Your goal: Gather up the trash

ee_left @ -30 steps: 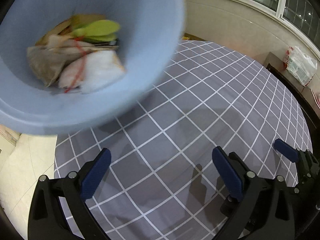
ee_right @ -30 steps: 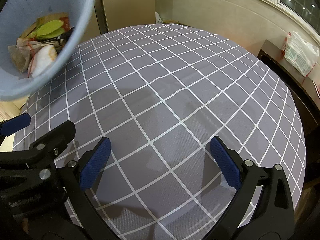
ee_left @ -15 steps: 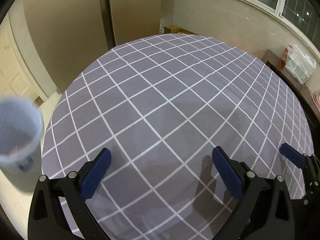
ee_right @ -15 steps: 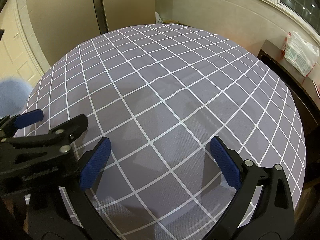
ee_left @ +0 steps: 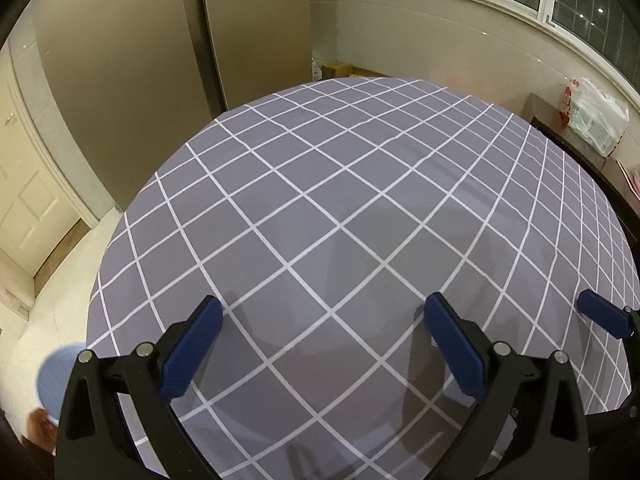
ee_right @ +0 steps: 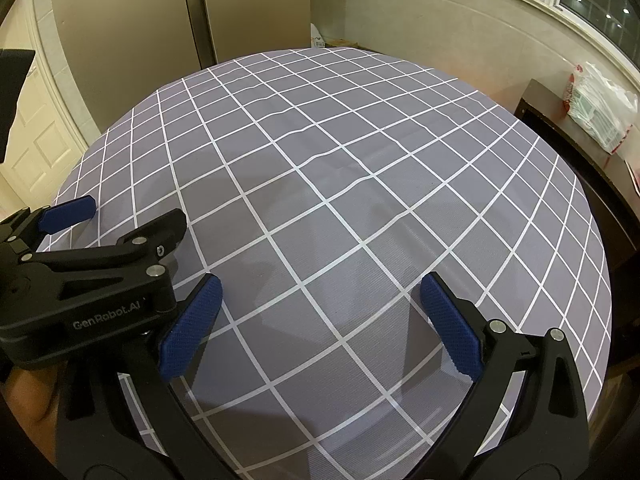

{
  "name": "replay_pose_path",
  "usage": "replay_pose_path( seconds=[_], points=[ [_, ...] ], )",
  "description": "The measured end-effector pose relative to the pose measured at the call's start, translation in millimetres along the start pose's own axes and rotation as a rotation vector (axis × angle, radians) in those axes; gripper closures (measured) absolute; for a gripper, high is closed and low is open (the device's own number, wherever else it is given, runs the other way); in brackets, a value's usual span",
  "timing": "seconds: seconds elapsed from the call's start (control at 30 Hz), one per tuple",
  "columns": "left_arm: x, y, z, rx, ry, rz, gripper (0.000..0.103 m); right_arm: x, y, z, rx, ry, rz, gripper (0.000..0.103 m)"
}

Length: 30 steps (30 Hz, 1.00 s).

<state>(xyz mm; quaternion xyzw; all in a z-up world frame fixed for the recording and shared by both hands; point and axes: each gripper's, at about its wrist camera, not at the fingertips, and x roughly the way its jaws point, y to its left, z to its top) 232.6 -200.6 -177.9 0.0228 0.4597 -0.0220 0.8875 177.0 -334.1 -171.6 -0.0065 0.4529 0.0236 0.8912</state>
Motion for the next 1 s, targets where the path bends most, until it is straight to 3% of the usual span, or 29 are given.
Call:
replay_pose_path(
  seconds=[1.0],
  points=[
    [-0.6,0.7,-0.2,0.0,0.0,0.001,0.004,-0.1,0.0,-0.2,0.0,0.0,0.0,0.006]
  ],
)
